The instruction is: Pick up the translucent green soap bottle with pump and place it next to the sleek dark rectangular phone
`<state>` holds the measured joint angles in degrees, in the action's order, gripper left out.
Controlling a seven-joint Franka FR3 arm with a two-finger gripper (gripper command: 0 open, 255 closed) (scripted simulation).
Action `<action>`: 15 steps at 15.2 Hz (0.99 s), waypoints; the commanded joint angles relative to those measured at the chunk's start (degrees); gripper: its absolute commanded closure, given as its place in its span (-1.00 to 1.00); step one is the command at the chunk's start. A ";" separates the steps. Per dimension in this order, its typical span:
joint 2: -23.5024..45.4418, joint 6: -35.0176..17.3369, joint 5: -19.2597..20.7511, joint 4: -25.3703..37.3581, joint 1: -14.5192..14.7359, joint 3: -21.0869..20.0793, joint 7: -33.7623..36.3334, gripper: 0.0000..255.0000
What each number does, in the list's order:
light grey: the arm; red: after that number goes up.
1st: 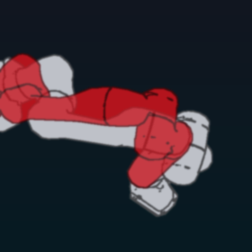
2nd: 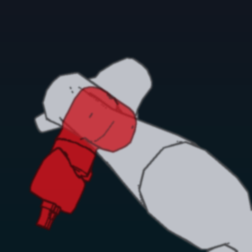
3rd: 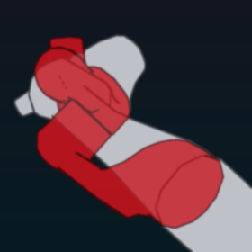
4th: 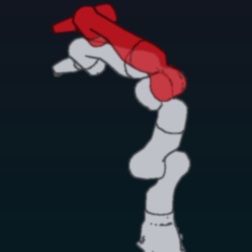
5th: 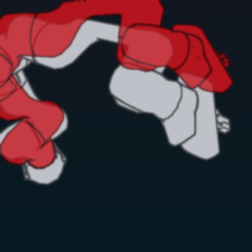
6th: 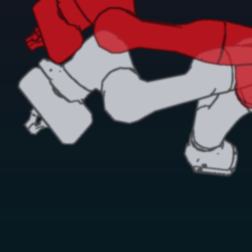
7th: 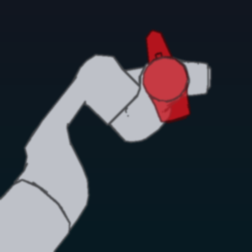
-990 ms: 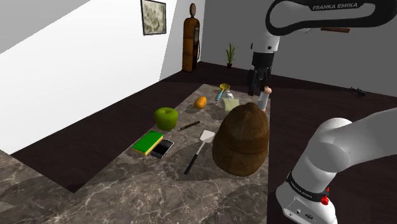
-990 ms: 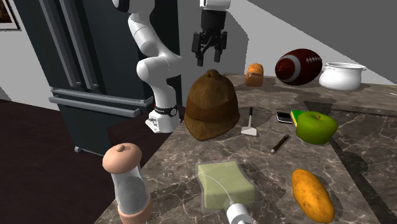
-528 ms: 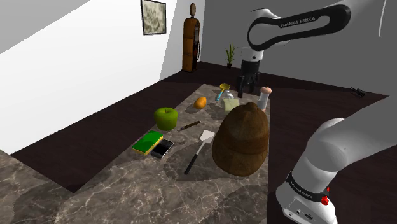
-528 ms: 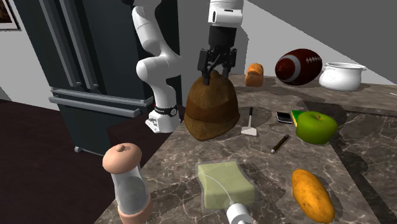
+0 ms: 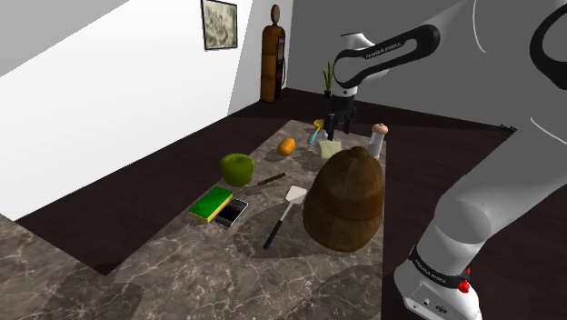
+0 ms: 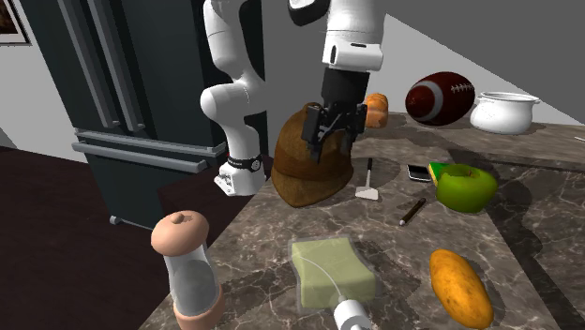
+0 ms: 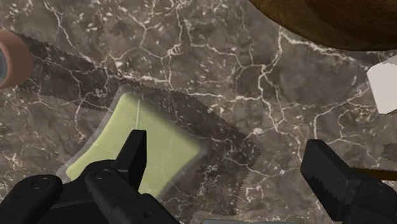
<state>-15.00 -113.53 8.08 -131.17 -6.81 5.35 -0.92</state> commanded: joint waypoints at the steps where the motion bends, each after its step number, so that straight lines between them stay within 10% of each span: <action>1: 3.71 -2.71 1.02 1.68 -0.71 0.63 0.08 -1.00; 15: 30.88 -12.34 4.63 23.75 -4.59 4.26 1.17 -1.00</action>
<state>13.88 -125.57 12.60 -109.47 -11.14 9.38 0.20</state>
